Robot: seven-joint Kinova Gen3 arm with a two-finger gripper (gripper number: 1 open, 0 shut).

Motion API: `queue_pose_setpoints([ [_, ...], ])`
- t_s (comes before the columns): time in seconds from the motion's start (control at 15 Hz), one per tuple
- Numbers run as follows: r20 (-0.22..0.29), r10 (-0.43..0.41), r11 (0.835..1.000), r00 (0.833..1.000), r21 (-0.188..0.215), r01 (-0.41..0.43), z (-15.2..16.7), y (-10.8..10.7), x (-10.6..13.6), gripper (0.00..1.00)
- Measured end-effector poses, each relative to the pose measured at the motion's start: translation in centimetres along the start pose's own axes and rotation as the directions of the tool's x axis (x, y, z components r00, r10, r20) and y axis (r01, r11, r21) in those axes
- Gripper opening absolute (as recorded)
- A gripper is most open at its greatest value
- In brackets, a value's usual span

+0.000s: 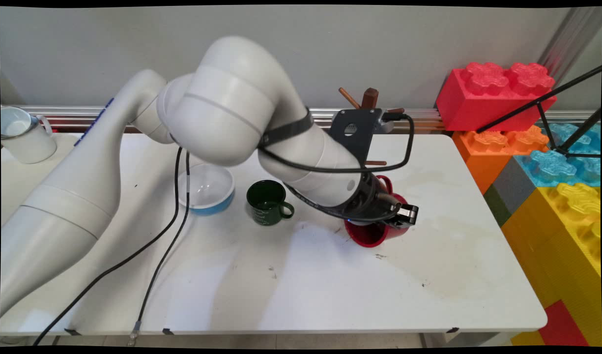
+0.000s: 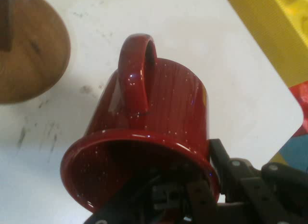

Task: Place the picked object on the table

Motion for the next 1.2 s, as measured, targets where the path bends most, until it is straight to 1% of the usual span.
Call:
queue_pose_setpoints([
  [0.2, 0.055, -0.031, 0.999, 0.998, 0.038, 0.029, -0.4, 0.7, 1.0, 0.00],
  [0.4, 0.105, -0.062, 0.996, 0.993, 0.078, 0.054, -0.5, 1.4, 2.0, 0.00],
  [0.67, 0.142, -0.107, 0.986, 0.984, 0.139, 0.087, -0.1, 1.8, 3.0, 0.00],
  [0.8, 0.162, -0.134, 0.979, 0.978, 0.173, 0.105, 0.2, 2.0, 3.3, 0.00],
  [1.07, 0.216, -0.198, 0.955, 0.956, 0.262, 0.138, 1.2, 2.0, 3.9, 0.00],
  [1.2, 0.245, -0.216, 0.946, 0.945, 0.291, 0.141, 1.8, 2.1, 4.1, 0.00],
])
